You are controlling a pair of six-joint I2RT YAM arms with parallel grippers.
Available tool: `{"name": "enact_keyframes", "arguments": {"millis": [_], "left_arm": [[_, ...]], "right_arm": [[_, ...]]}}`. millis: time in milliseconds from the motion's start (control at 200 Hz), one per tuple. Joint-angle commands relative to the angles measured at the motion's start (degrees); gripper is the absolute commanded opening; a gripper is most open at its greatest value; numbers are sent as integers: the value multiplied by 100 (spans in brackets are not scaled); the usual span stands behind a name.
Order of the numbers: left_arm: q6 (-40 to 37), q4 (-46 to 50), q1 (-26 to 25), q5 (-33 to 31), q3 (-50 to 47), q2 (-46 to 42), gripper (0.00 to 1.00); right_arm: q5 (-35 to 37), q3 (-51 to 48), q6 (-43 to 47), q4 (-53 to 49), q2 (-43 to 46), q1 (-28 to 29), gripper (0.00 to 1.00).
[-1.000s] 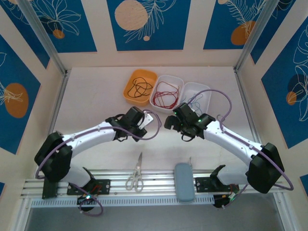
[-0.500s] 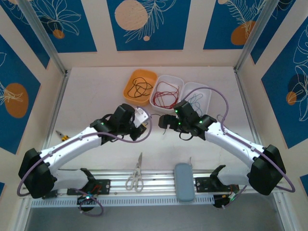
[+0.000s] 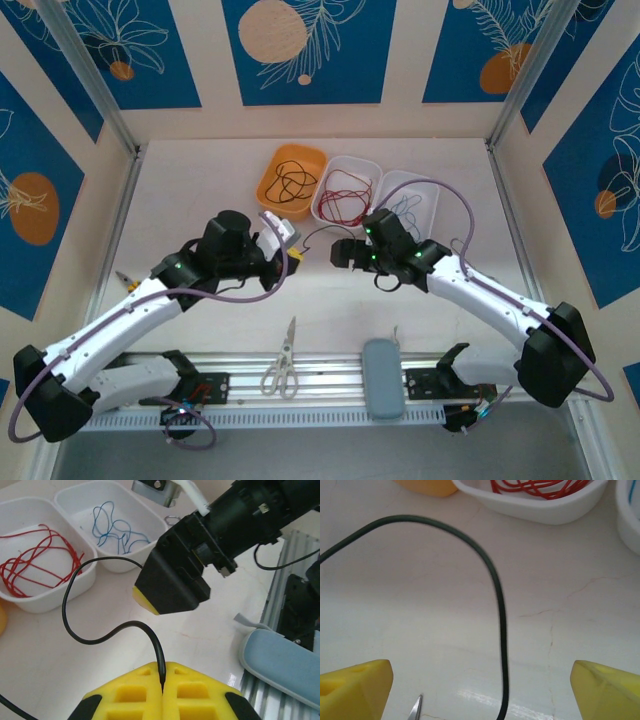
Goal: Untangle the cables
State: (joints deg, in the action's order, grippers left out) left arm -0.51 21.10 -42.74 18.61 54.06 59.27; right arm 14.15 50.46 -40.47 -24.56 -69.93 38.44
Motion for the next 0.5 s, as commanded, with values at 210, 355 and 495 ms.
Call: {"name": "enact_keyframes", "arguments": {"millis": [210,355,495], "left_arm": [[544,-771,227,406,86,-144,0],[1095,-1439,462,429,68,-9,0],[1716,-2115,755,231,69,249,0]], "right_arm": [[-600,-245,68,445,199,-253,52],[-886,-300,22,734,148,-216,18],[-949,-217,-37,909,14,-14,0]]}}
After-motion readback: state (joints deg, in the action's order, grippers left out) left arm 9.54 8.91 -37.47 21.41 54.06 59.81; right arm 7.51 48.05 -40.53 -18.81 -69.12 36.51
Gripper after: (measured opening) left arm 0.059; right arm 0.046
